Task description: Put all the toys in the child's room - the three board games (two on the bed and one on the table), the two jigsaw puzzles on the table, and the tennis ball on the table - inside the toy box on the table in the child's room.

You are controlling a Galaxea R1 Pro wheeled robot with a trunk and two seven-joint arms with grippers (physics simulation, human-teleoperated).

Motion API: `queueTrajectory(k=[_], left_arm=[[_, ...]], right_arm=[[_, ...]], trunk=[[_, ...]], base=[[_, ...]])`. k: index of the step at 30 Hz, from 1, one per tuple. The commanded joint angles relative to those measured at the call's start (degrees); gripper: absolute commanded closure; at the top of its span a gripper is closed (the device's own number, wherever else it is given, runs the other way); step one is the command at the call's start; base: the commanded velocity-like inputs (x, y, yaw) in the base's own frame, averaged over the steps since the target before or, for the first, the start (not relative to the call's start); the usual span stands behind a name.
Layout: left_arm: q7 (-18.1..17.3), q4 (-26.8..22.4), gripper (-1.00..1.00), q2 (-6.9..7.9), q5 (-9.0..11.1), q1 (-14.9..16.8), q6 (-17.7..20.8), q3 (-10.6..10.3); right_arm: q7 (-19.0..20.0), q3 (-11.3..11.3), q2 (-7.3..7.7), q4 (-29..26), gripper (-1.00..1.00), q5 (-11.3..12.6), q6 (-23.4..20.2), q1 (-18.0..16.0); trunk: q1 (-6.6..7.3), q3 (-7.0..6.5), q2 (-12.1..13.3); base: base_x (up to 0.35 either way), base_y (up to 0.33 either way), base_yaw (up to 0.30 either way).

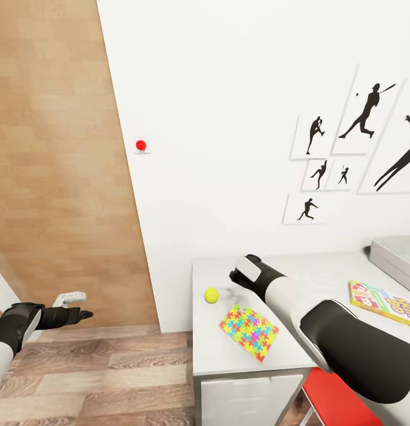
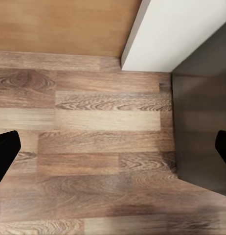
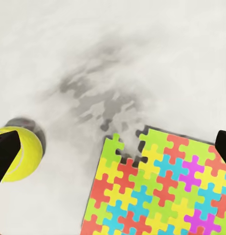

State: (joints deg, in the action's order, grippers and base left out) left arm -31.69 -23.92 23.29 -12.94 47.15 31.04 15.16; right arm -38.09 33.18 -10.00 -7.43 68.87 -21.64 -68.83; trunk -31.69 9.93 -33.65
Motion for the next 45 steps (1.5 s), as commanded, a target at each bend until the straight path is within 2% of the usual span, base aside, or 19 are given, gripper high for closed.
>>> queueTrajectory(k=[1, 7, 12, 17, 30, 34, 43, 45], left_arm=[[-0.5, -0.1, -1.00, -0.09, -0.6, 0.1, 0.3, 0.5], [-0.6, 0.0, -1.00, -0.31, -0.6, 0.0, 0.4, 0.5], [-0.8, 0.5, -1.00, -0.57, -0.4, 0.0, 0.3, 0.5], [-1.1, 0.7, -1.00, -0.67, -0.4, 0.0, 0.3, 0.5], [-1.3, 0.8, -1.00, -0.70, -0.3, 0.0, 0.3, 0.5], [-1.3, 0.8, -1.00, -0.80, -0.4, 0.0, 0.3, 0.5], [-1.4, 0.8, -1.00, -0.87, -0.4, 0.0, 0.3, 0.5], [-1.4, 0.8, -1.00, -0.87, -0.4, -0.1, 0.3, 0.5]], right_arm=[[-0.2, 0.3, 0.00, 0.0, -1.00, 0.0, -0.3, 0.1], [0.7, 0.3, 0.00, -0.1, -1.00, -0.1, 0.2, 2.0], [3.3, 0.4, 0.00, -0.1, -1.00, -0.1, 0.3, 2.8], [5.3, 0.4, 0.69, 0.0, -1.00, -0.1, 0.3, 3.0], [5.9, 0.6, 1.41, 0.0, -1.00, -0.4, 0.4, 3.0], [5.9, 0.8, 2.25, 0.0, -1.00, -1.8, 0.7, 3.0], [5.8, 1.6, 3.56, -0.1, -1.00, -8.1, 2.0, 3.0], [5.9, 1.6, 3.63, -0.1, -1.00, -8.6, 2.8, 3.0]], trunk=[[-0.02, 0.11, -0.1], [-0.02, 0.11, -0.1], [-0.02, 0.11, -0.1], [-0.02, 0.11, -0.1], [-0.02, 0.11, -0.1], [-0.02, 0.11, -0.1], [-0.02, 0.11, -0.1], [-0.02, 0.11, -0.1]], base=[[0.002, 0.003, 0.000], [0.001, 0.001, 0.000], [0.000, 0.000, 0.000], [0.000, 0.000, 0.000], [0.000, 0.000, 0.000], [0.000, 0.000, 0.000], [0.000, 0.000, 0.000], [0.000, 0.000, 0.000]])
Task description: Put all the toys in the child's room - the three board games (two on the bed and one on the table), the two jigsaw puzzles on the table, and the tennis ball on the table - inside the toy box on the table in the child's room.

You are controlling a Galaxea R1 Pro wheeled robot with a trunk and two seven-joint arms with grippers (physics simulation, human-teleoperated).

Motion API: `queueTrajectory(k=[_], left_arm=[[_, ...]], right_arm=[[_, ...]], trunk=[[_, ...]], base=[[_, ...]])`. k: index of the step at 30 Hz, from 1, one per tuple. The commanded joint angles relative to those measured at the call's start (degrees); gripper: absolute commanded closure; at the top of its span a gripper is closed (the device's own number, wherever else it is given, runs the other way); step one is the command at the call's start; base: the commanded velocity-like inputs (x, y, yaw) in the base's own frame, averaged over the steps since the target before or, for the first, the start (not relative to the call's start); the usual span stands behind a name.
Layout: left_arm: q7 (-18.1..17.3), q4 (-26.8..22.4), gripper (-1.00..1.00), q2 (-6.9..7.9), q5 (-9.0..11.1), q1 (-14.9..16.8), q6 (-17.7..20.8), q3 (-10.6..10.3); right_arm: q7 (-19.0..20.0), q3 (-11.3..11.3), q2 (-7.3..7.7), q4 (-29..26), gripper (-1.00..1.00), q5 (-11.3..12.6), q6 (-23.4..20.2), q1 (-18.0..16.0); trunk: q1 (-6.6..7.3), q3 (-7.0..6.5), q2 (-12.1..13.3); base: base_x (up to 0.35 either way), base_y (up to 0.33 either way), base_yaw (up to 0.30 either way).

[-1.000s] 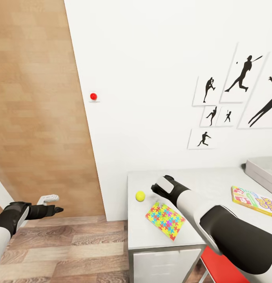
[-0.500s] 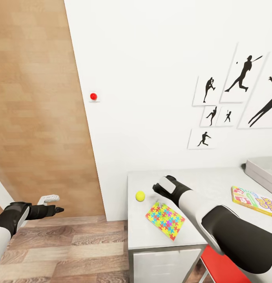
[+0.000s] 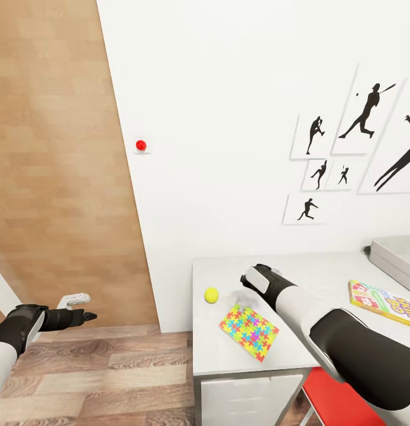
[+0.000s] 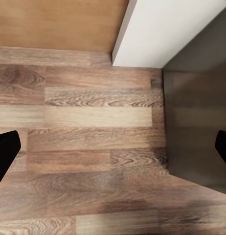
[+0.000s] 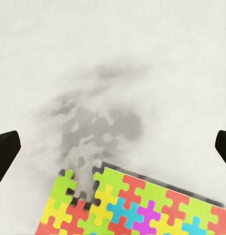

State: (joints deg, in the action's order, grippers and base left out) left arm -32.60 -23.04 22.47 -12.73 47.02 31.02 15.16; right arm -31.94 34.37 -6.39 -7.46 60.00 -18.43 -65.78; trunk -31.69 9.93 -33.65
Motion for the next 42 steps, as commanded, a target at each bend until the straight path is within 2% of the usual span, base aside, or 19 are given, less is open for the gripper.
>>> queueTrajectory(k=[1, 21, 42], left_arm=[[-0.5, -0.1, -1.00, -0.05, -0.6, 0.0, 0.3, 0.5], [-0.2, -0.1, -1.00, -0.05, -0.5, -0.3, 0.4, 0.5], [0.3, -0.1, -1.00, -0.05, -0.5, -0.3, 0.4, 0.5]], right_arm=[[-0.3, 0.5, 0.07, -0.1, -1.00, -0.1, 0.4, -0.1], [-0.1, 0.5, -0.01, -0.2, -1.00, -0.8, 1.6, -0.1], [-0.1, 0.5, 0.19, -0.2, -1.00, -0.8, 1.5, -0.1]], trunk=[[-0.02, 0.10, -0.1], [-0.02, 0.21, -0.1], [-0.02, 1.97, -0.1]], base=[[0.000, 0.000, 0.000], [0.008, 0.023, 0.000], [0.006, 0.018, 0.000]])
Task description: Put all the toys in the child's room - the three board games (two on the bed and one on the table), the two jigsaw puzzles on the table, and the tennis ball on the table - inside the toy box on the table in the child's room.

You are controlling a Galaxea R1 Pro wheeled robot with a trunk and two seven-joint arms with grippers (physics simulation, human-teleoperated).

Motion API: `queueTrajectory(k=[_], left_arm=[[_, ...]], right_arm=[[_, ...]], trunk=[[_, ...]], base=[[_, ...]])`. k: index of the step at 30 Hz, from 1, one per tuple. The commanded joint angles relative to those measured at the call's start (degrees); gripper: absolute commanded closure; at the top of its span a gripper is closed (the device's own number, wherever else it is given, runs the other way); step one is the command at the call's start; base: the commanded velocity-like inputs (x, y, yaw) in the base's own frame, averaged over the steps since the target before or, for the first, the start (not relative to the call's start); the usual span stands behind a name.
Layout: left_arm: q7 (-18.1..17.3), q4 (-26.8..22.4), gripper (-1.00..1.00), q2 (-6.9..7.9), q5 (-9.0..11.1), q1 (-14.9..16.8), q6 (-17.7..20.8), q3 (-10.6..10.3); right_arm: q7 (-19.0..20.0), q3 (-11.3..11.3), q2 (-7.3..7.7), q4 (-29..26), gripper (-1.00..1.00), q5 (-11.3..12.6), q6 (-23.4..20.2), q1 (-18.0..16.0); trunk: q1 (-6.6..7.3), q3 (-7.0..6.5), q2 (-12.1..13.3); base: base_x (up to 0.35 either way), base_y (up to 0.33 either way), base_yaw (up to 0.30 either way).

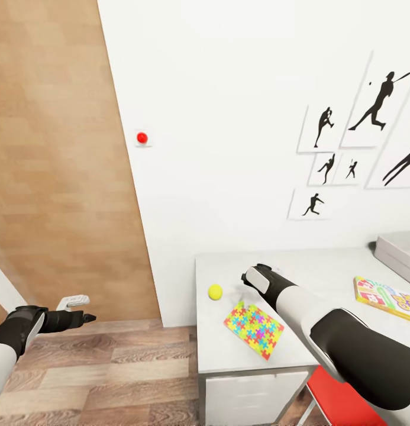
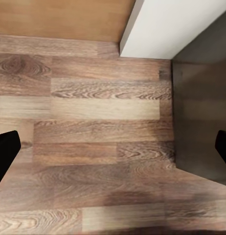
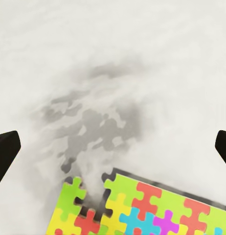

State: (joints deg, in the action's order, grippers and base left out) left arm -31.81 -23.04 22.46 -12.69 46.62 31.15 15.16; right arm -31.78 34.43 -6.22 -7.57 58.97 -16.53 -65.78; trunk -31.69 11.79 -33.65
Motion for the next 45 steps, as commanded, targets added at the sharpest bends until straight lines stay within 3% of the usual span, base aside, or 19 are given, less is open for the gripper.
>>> queueTrajectory(k=[1, 45], left_arm=[[-0.5, -0.1, -1.00, -0.05, -0.6, 0.1, 0.3, 0.5], [-0.5, -0.1, -1.00, -0.05, -0.5, 0.1, 0.2, 0.5]], right_arm=[[-0.3, 0.4, 0.03, -0.1, -1.00, 0.2, -0.4, -0.1], [0.0, 0.5, 0.07, 0.0, -1.00, 0.2, -0.5, 0.0]], trunk=[[-0.02, 0.20, -0.1], [-0.02, 4.31, -0.1]], base=[[0.000, 0.000, 0.000], [0.000, 0.000, 0.000]])
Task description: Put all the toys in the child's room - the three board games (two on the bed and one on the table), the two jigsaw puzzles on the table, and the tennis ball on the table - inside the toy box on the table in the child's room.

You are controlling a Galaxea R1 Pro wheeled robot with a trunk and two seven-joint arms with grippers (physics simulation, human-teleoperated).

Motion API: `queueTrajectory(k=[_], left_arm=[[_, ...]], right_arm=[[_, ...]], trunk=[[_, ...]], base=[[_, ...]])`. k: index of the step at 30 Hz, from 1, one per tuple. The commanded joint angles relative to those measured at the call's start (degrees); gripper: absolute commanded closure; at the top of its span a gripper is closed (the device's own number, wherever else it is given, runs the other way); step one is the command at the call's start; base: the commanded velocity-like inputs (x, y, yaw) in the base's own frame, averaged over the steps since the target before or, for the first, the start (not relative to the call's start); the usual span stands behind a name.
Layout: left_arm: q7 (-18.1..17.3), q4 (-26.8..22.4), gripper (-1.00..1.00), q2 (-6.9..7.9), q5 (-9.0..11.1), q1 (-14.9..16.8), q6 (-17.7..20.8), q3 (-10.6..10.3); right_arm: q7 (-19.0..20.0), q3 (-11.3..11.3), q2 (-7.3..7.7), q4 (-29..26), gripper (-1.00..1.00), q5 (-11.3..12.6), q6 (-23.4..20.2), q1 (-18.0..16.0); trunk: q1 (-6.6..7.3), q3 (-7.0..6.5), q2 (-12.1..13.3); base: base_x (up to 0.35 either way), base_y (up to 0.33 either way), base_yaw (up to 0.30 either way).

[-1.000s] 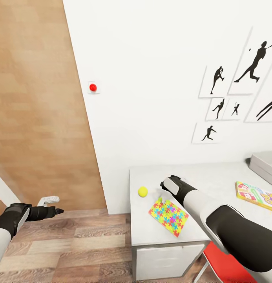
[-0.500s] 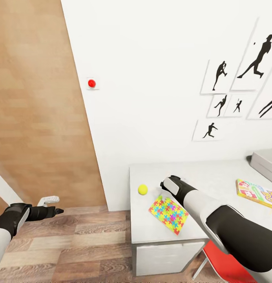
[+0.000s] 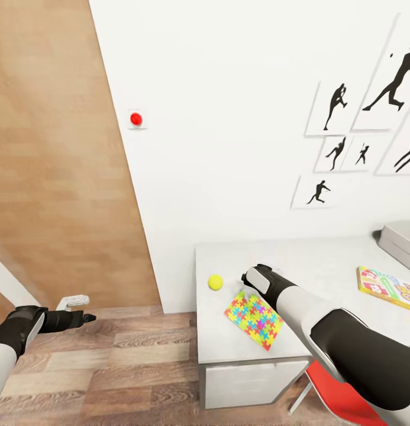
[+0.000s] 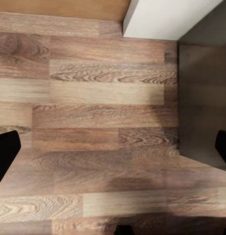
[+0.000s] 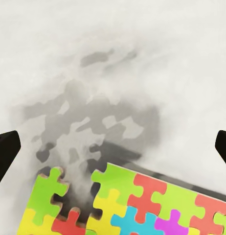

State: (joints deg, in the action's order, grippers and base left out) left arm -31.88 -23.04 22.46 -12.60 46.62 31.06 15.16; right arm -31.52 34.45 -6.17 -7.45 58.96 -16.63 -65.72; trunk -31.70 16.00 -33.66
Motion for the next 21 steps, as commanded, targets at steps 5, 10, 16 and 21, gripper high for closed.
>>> queueTrajectory(k=[5, 10, 16, 21], left_arm=[[-0.5, -0.1, -1.00, -0.05, -0.6, 0.1, 0.3, 0.5], [-0.5, -0.1, -1.00, -0.05, -0.6, 0.1, 0.3, 0.5], [-0.5, -0.1, -1.00, -0.05, -0.6, 0.1, 0.3, 0.5], [-0.5, -0.1, -1.00, -0.05, -0.6, 0.0, 0.3, 0.5]], right_arm=[[-0.3, 0.4, 0.02, -0.1, -1.00, 0.2, -0.4, 0.0], [-0.3, 0.4, 0.02, -0.1, -1.00, 0.2, -0.4, 0.0], [-0.3, 0.4, 0.02, -0.1, -1.00, 0.2, -0.4, 0.0], [-0.3, 0.4, 0.03, -0.1, -1.00, 0.2, -0.4, 0.0]], trunk=[[-0.02, 0.56, -0.1], [-0.02, 1.03, -0.1], [-0.02, 1.59, -0.1], [-0.02, 2.02, -0.1]], base=[[0.000, 0.000, 0.000], [0.000, 0.000, 0.000], [0.000, 0.000, 0.000], [0.000, 0.000, 0.000]])
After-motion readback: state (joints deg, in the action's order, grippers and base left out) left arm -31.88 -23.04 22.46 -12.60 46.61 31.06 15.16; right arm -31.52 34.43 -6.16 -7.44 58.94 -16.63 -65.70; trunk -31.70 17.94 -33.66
